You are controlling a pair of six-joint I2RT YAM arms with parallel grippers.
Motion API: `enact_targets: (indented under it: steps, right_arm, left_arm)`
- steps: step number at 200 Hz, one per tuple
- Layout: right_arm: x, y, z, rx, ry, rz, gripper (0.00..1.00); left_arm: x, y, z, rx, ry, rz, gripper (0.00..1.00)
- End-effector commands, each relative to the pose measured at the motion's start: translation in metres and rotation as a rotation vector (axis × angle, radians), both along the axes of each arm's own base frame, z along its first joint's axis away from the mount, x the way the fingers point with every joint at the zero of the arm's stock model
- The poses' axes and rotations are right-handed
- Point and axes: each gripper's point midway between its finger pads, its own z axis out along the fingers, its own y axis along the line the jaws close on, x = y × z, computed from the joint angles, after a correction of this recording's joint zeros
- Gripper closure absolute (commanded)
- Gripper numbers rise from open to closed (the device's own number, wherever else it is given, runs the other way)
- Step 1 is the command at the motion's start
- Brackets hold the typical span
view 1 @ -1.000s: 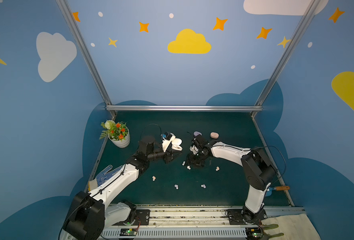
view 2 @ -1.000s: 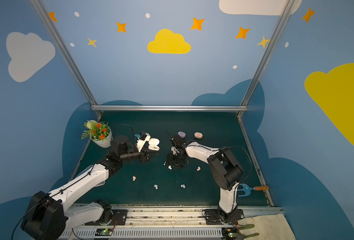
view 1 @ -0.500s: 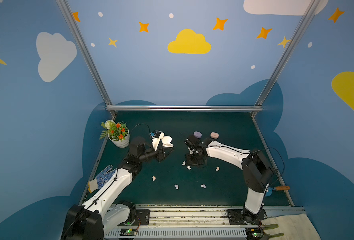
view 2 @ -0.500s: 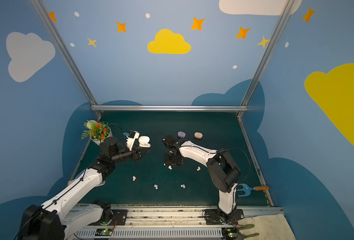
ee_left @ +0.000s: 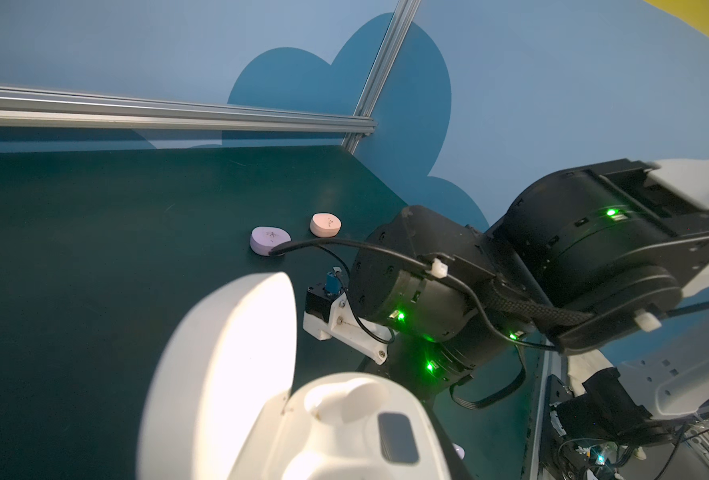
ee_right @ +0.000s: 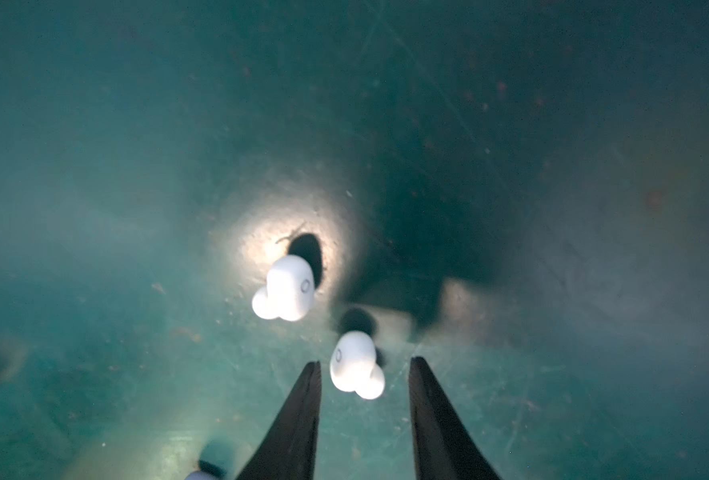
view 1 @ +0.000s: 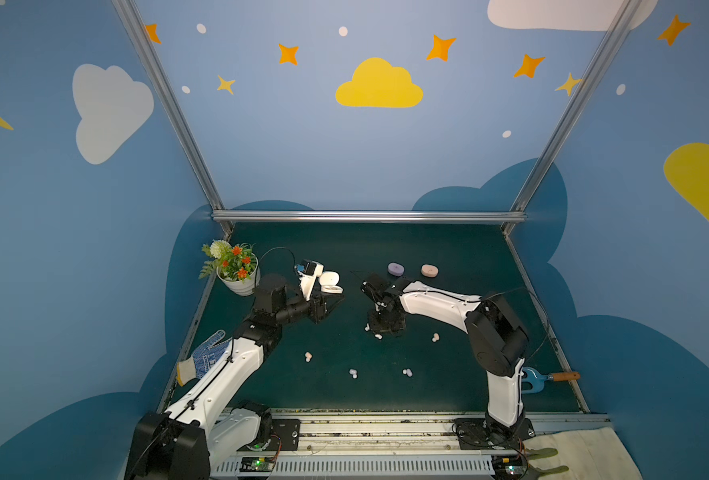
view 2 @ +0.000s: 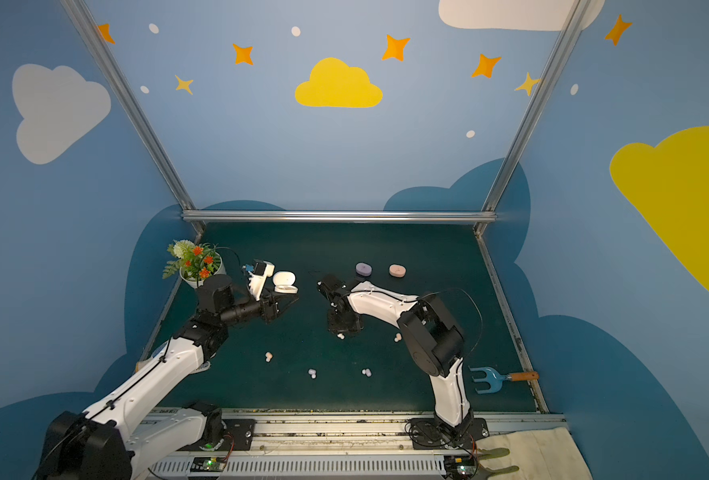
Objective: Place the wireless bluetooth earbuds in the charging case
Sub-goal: 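Close the right gripper on the white earbud and lift it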
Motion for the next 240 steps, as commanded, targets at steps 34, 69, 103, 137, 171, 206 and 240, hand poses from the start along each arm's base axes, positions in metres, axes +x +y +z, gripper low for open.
enact_targets:
  steps: [34,69,103,137,171,206,240]
  right_arm:
    - [0.000,0.005,-0.007,-0.040,0.015,0.018,0.66]
    - [-0.003,0.002,-0.012,-0.075,0.032,0.027,0.67]
    - [-0.006,-0.001,-0.016,-0.095,0.048,0.029,0.68]
    - [-0.009,-0.004,-0.022,-0.110,0.059,0.029,0.71]
    - [-0.010,-0.005,-0.023,-0.108,0.059,0.029,0.76]
    - [-0.009,-0.005,-0.019,-0.088,0.050,0.028,0.80]
    - [-0.009,-0.011,-0.006,-0.040,0.038,0.021,0.83]
  left_arm:
    - [-0.004,-0.001,0.011,-0.029,-0.035,-0.017,0.76]
    - [-0.004,-0.001,0.012,-0.034,-0.035,-0.019,0.76]
    - [-0.004,-0.002,0.011,-0.037,-0.031,-0.021,0.76]
    - [-0.003,-0.002,0.010,-0.036,-0.029,-0.020,0.76]
    - [-0.004,-0.002,0.010,-0.036,-0.028,-0.023,0.76]
    - [-0.005,-0.003,0.008,-0.037,-0.027,-0.032,0.76]
    - [-0.009,-0.007,0.007,-0.037,-0.027,-0.053,0.76]
